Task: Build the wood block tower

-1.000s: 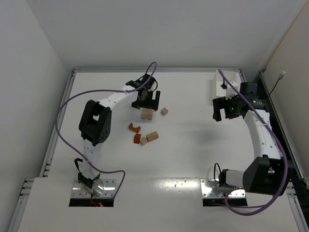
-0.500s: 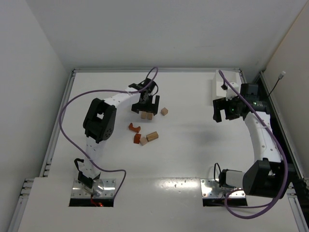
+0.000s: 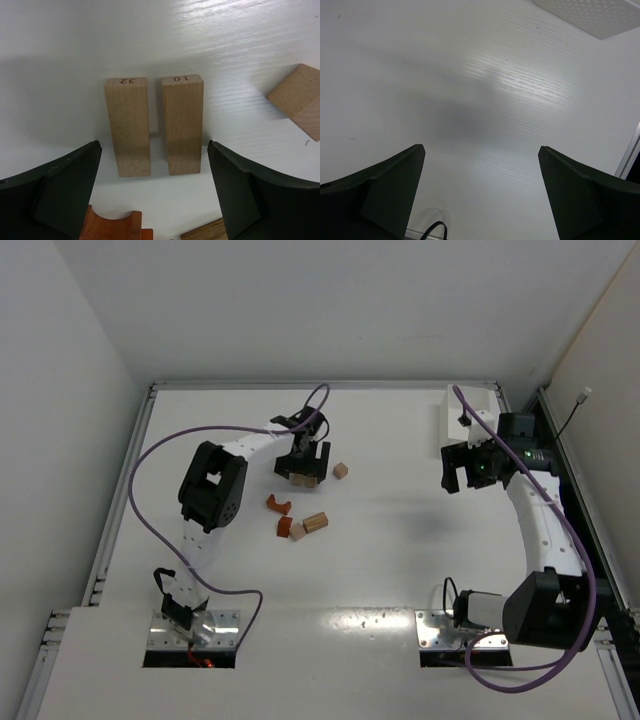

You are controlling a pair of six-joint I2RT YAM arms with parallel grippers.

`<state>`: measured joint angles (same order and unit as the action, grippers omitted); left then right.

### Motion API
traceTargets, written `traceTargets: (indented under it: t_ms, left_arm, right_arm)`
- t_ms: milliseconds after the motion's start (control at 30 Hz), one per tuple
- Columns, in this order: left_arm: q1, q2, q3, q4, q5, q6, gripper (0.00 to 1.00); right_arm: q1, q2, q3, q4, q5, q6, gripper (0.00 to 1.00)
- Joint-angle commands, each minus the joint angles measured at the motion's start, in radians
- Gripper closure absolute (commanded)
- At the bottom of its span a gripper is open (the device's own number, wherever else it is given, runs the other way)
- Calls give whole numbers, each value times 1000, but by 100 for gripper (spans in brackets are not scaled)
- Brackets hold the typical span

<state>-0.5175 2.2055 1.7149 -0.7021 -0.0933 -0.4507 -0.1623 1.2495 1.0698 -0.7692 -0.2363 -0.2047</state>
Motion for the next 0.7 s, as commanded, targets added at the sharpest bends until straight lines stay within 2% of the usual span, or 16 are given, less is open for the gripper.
traceTargets:
  t_ms: [0, 200, 300, 333, 400, 433, 500, 533, 667]
  left_arm:
    - [-4, 16, 49, 10, 18, -11, 16]
    - [-4, 55, 72, 19, 18, -11, 25]
    - [-4, 65, 94, 19, 18, -11, 39]
    - [-4, 65, 94, 19, 18, -11, 49]
    - [-4, 65, 81, 19, 18, -23, 62]
    - [-4, 56, 63, 19, 6, -32, 76]
    - [-4, 42, 35, 7, 6, -60, 90]
    - [-13, 19, -1, 7, 6, -72, 100]
    - [-24, -65, -107, 7, 20, -149, 100]
  right_arm:
    - [-6, -16, 2, 15, -5, 7, 5]
    - [-6, -7, 2, 15, -5, 7, 5]
    - [-6, -7, 2, 15, 5, 7, 5]
    - [-6, -7, 12, 15, 5, 7, 5]
    - [-6, -7, 12, 15, 5, 7, 5]
    - [-6, -7, 12, 15, 5, 7, 5]
    - [-6, -7, 12, 15, 14, 7, 5]
    - [-6, -7, 12, 15, 14, 7, 5]
    - [-6, 2, 12, 15, 14, 7, 5]
